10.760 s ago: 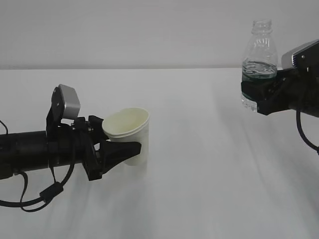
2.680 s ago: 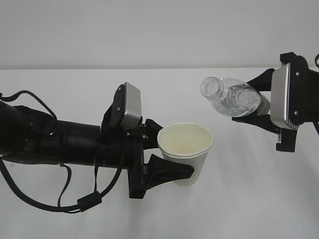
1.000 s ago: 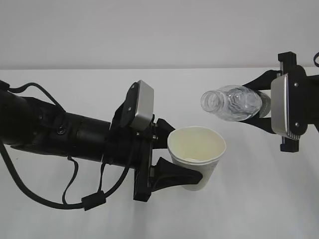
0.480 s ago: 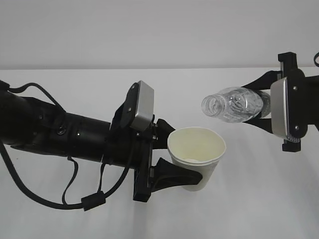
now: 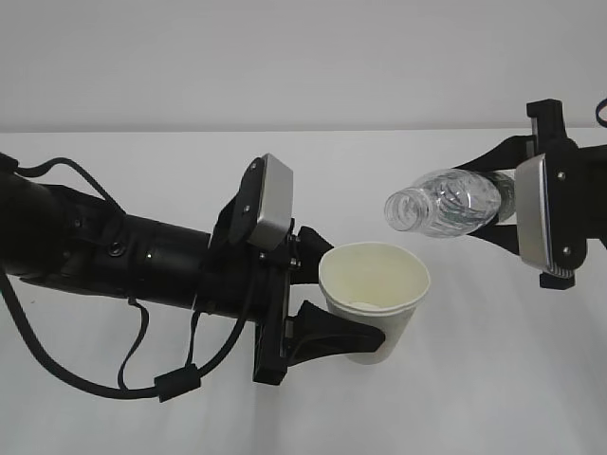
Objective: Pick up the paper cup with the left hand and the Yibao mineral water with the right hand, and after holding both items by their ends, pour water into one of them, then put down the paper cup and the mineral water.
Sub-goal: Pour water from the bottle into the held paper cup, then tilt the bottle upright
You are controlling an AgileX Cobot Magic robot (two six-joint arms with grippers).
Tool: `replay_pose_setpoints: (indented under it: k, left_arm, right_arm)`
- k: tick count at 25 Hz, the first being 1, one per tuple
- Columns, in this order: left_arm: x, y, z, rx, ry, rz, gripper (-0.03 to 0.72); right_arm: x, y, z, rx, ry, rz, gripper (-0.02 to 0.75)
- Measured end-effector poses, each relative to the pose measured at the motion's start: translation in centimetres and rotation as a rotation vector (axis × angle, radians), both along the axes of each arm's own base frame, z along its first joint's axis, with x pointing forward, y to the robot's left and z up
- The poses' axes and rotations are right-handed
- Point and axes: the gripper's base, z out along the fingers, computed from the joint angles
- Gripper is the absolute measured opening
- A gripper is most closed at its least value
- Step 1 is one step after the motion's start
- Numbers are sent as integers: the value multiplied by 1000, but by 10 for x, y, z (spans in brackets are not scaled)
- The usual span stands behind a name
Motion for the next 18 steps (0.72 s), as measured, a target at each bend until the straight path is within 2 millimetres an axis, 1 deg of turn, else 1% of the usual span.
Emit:
replay_pose_setpoints:
  k: [13, 18]
  left_arm:
    - [0, 0, 0, 0, 0, 0, 475]
    - [0, 0, 0, 0, 0, 0, 475]
  right_arm:
    - [-1, 0, 2, -38, -41, 29, 435]
    - [-2, 0, 6, -44, -62, 33, 435]
